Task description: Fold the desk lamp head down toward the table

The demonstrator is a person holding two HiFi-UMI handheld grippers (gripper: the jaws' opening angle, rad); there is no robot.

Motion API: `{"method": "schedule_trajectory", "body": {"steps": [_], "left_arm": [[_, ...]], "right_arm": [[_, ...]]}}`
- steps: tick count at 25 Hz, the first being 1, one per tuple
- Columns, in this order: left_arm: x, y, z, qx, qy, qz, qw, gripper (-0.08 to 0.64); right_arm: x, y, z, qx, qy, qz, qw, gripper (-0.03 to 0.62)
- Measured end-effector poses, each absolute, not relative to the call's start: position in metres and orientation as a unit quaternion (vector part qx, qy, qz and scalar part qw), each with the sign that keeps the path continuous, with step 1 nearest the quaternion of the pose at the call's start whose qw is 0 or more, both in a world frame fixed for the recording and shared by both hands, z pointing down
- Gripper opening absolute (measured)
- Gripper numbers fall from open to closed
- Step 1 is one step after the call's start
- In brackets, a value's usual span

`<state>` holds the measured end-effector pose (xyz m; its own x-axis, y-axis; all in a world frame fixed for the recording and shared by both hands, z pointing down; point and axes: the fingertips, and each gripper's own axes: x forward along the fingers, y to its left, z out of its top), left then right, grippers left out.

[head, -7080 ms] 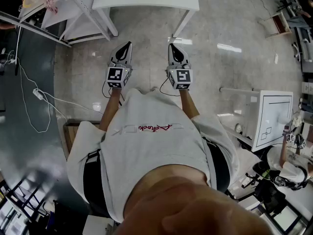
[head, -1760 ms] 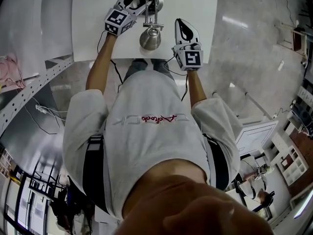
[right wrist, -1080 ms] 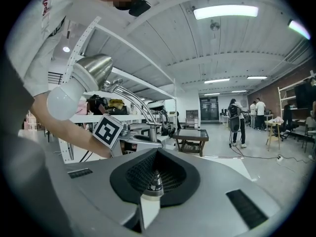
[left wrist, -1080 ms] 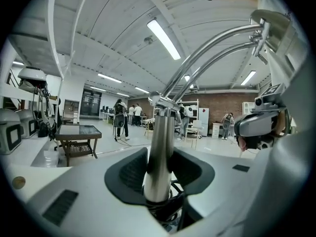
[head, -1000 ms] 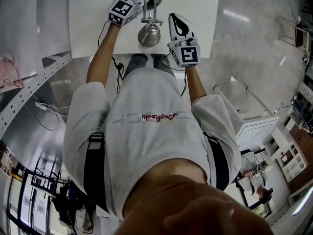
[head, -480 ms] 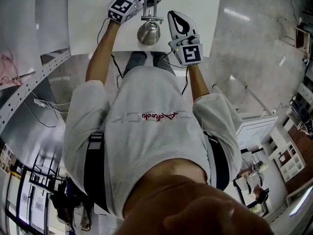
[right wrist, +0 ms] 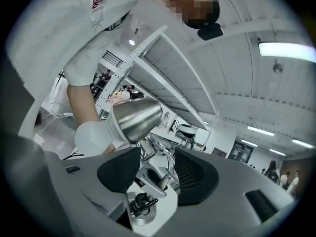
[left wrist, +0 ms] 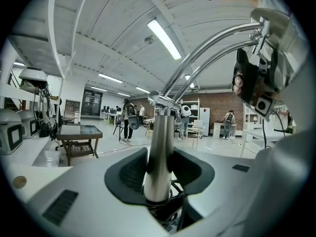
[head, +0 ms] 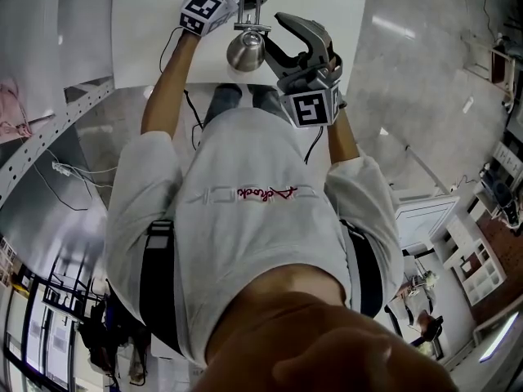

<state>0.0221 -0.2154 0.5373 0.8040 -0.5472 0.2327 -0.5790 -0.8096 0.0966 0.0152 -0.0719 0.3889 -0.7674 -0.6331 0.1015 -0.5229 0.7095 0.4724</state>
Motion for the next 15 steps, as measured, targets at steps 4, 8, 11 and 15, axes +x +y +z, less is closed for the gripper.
{"method": "schedule_trajectory", "body": {"steps": [4, 8, 11, 15], "left_arm": [[0.024, -0.216, 0.537, 0.945, -0.3, 0.099, 0.082, 0.17], [0.025, -0.216, 0.537, 0.945, -0.3, 0.102, 0.083, 0.17], [0.025, -0.216, 0.537, 0.945, -0.3, 0.102, 0.083, 0.17], [0.026, -0.217, 0.536, 0.945, -0.299, 0.104, 0.083, 0.17]], "right_arm": [[0.005, -0.072, 0.382, 0.297, -0.894, -0.297, 0.158, 0.207], [-0.003, -0.069, 0.384, 0.274, -0.861, -0.384, 0.19, 0.169], [-0.007, -0.066, 0.386, 0.258, -0.847, -0.415, 0.21, 0.158], [-0.008, -0.065, 0.389, 0.241, -0.84, -0.429, 0.228, 0.14]]}}
